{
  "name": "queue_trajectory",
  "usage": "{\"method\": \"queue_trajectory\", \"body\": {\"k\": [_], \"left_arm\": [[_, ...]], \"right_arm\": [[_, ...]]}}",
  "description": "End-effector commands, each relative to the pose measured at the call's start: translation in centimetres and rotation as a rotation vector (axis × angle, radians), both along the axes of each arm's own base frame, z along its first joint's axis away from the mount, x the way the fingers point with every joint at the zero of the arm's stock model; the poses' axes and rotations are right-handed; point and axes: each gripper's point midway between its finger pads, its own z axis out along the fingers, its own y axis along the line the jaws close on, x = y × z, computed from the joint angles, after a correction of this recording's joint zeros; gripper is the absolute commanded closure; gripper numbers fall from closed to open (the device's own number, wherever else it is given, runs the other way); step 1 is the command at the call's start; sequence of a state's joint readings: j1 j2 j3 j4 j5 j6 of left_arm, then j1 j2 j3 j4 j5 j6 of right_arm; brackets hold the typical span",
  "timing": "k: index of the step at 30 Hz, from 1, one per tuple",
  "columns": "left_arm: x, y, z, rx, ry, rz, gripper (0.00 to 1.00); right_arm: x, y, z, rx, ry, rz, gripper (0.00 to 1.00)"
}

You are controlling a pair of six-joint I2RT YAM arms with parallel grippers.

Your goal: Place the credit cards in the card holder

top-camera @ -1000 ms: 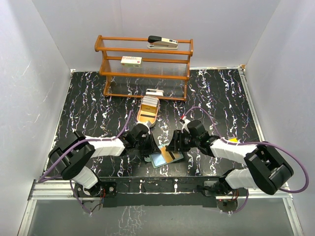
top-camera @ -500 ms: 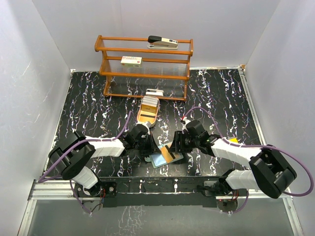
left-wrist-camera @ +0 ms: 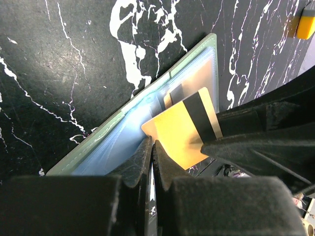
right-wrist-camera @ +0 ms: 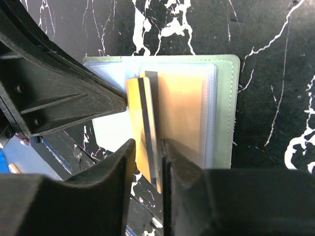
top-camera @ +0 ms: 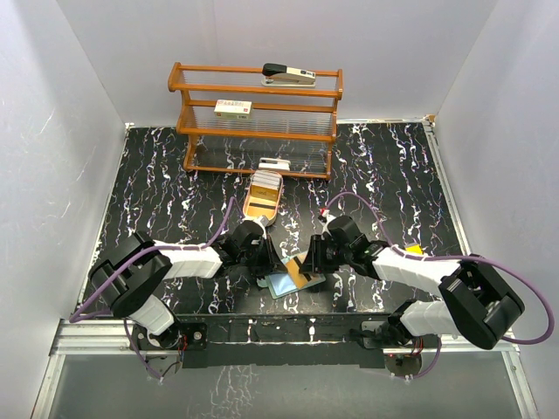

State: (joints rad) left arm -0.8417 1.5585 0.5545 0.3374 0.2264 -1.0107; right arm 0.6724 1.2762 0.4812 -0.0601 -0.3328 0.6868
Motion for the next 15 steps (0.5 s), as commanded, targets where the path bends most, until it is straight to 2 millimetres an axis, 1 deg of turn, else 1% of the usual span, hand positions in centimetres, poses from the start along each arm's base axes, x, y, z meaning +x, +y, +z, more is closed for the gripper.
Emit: {"method": "queue_trajectory", "body": {"k": [1,4,6,7,9,10,11,12,15], "left_arm": [[-1.5,2.0,-2.1,0.095,0.044,0.001,1.00],[-1.4,1.9,-1.4,0.085,0.040,0.003,0.99],[-1.2,1.7,-0.2,0.076,0.025,-0.005,0.90],[-1.1,1.8,0.4,0.081,0.016,-0.005,0.88],[-0.8,2.6,1.4,0.110,-0.009,0.013,0.85],[-0.7,3.0,1.7,0.126,-0.021,0.021,0.83],[-0.8,3.6,1.6,0.154,-0.027,0.030,0.82],[-0.7,4.2,2.2,0.163,-0.049,0.042,0.81],[-1.0,5.9,1.7,0.214,-0.056,0.066,0.80]], "right_arm": [[0.8,0.4,0.8,0.038,-0.063,-0.012,0.81],[1.1,0.4,0.6,0.044,-0.086,-0.018,0.91],[1.2,0.2,0.1,0.031,-0.087,-0.026,0.94],[1.2,0.2,-0.1,0.028,-0.085,-0.026,0.94],[1.2,0.2,-0.4,0.030,-0.080,-0.027,0.95],[1.1,0.3,-0.6,0.029,-0.076,-0.025,0.95],[1.1,0.3,-0.7,0.029,-0.074,-0.027,0.95],[1.2,0.2,-0.8,0.027,-0.073,-0.030,0.95],[1.2,0.1,-1.0,0.029,-0.075,-0.041,0.95]]}}
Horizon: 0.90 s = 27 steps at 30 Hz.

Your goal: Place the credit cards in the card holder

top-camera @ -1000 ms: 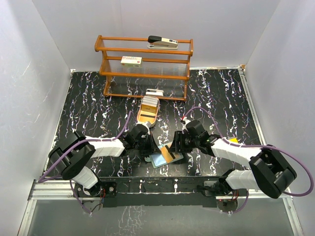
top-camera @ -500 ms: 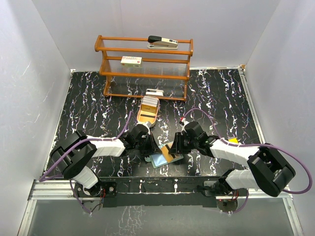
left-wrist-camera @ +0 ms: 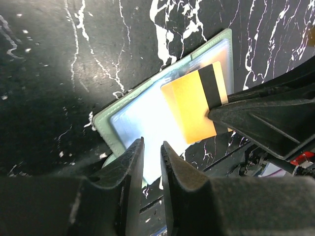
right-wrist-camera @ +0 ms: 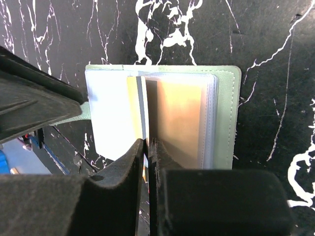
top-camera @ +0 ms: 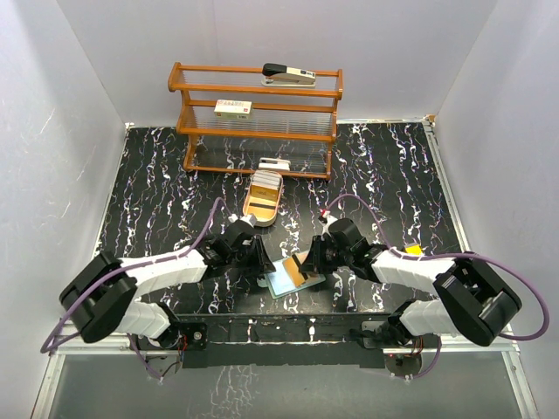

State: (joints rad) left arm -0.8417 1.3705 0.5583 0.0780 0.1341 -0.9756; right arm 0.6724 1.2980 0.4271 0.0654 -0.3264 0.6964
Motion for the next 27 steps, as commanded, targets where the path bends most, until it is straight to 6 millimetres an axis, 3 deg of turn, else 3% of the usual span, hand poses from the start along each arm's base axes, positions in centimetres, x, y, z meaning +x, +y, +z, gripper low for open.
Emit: {"method": "queue_trajectory", "body": {"k": [1,9,22,27], "left_arm": [[-0.5,2.9,-0.3,0.110,-0.025,0.030,0.80],[-1.7,2.7,-2.1,0.082,0.022,0.008,0.90],[-1.9,2.3,-2.7,0.053,0.033,0.007,1.00],[-1.7,2.2,-2.4,0.050,0.026,0.007,1.00]], "right_arm": [[0.9,-0.1,-0.4,-0.002,-0.037,-0.036,0.95],[0.5,0.0,-1.2,0.014,0.001,-0.046,0.93],[0.7,0.5,-0.5,0.070,0.004,-0.090,0.93],[0.5,0.3,-0.7,0.004,0.003,-0.048,0.81]]}}
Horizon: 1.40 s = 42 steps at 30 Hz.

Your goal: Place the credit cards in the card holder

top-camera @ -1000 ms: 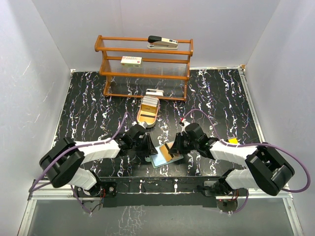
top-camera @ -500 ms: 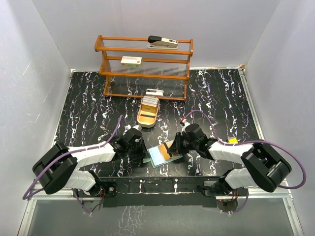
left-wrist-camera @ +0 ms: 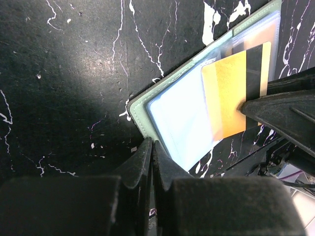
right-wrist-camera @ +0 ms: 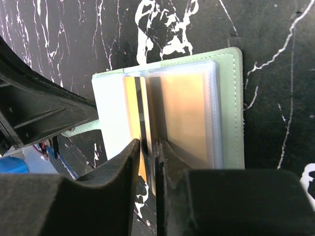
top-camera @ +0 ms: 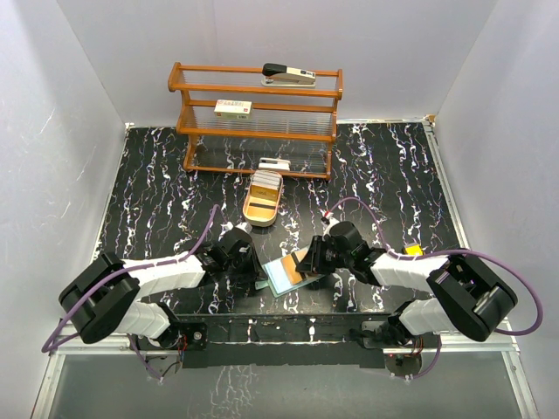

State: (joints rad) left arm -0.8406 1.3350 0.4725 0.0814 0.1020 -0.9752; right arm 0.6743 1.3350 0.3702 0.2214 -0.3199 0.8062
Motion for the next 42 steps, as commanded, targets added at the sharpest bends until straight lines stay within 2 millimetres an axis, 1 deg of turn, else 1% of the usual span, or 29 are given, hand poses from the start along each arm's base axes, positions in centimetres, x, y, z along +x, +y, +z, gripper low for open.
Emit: {"method": "queue_trajectory", "body": {"k": [1,6,9,12,13,19,24,30,31,35,42], "left_arm": [[-0.5,-0.1,-0.3,-0.006,0.011,-0.013,1.00],[-0.5,-0.3,0.0,-0.029,0.005,-0.010,1.00],[-0.5,-0.5,0.0,-0.038,0.006,-0.010,1.00],[-0.7,-0.8,-0.1,-0.052,0.020,-0.018,1.00],[-0.8,-0.9,-0.1,-0.061,0.027,-0.019,1.00],[-0.7,-1.0,-0.1,-0.061,0.027,-0.018,1.00],[-0.6,-1.6,0.3,-0.086,0.025,-0.028,1.00],[-0.4,-1.8,0.7,-0.090,0.020,-0.040,1.00],[-0.4,-1.7,0.3,-0.087,0.035,-0.039,1.00],[0.1,-1.6,0.5,-0.084,0.039,-0.041,1.00],[0.6,-0.7,0.4,-0.040,0.020,-0.029,1.00]], "right_arm": [[0.4,-0.8,-0.3,-0.111,-0.027,0.029,0.78],[1.9,-1.8,1.6,-0.211,-0.112,0.031,0.64],[1.9,-1.7,1.4,-0.221,-0.114,0.056,0.61],[1.5,-1.3,0.6,-0.206,-0.105,0.091,0.60],[1.4,-1.0,0.6,-0.192,-0.106,0.105,0.60],[1.4,0.2,1.3,-0.147,-0.137,0.166,0.60],[0.9,1.2,1.8,-0.095,-0.153,0.239,0.60],[0.5,1.4,2.2,-0.085,-0.158,0.271,0.61],[0.5,1.4,2.2,-0.085,-0.162,0.272,0.61],[0.8,0.7,1.8,-0.123,-0.167,0.246,0.61],[1.8,0.3,2.6,-0.136,-0.167,0.163,0.57]]}}
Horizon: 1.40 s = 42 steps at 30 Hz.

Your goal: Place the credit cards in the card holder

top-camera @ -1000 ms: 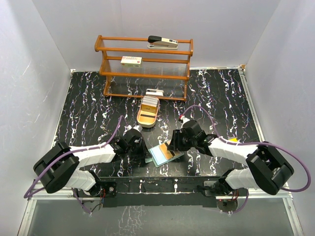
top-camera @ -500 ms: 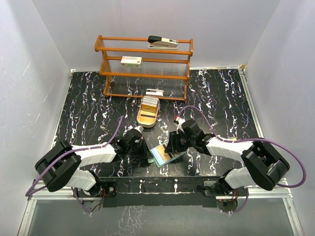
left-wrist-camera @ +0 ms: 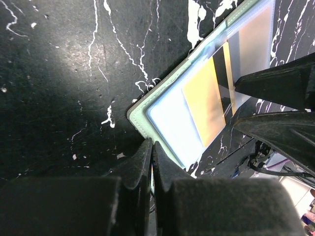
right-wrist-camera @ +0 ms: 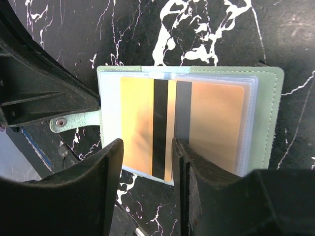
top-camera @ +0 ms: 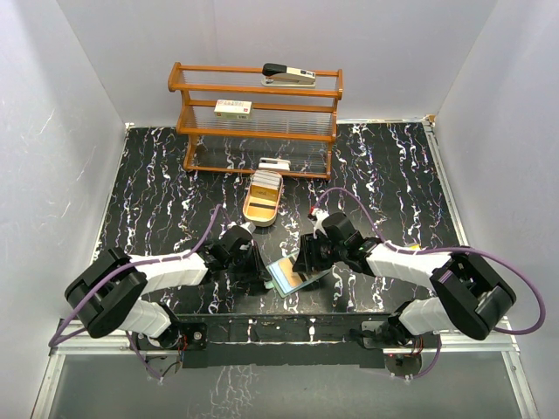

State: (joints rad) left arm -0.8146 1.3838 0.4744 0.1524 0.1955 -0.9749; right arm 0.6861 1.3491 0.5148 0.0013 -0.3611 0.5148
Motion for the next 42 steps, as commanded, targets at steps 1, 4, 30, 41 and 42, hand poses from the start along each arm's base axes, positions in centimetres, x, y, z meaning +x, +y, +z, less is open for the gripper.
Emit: {"method": "queue_trajectory", "body": {"k": [1,4,30,41,42], "left_arm": [[0.6,0.5,0.4,0.026,-0.017,0.002,1.00],[0.7,0.7,0.2,0.037,-0.014,0.004,1.00],[1.4,0.7,-0.2,0.015,-0.018,0.023,1.00],[2.2,0.8,0.2,0.047,-0.033,0.028,1.00],[2.2,0.9,0.4,0.046,-0.035,0.030,1.00]], "right_arm": [[1.8,0.2,1.8,0.008,-0.052,-0.071,0.57],[2.0,0.4,2.1,0.016,-0.046,-0.084,0.55],[1.0,3.0,0.7,0.035,-0.018,-0.067,0.53],[-0.3,4.6,2.5,0.142,-0.014,-0.051,0.57],[-0.3,4.8,2.6,0.156,-0.002,-0.059,0.57]]}}
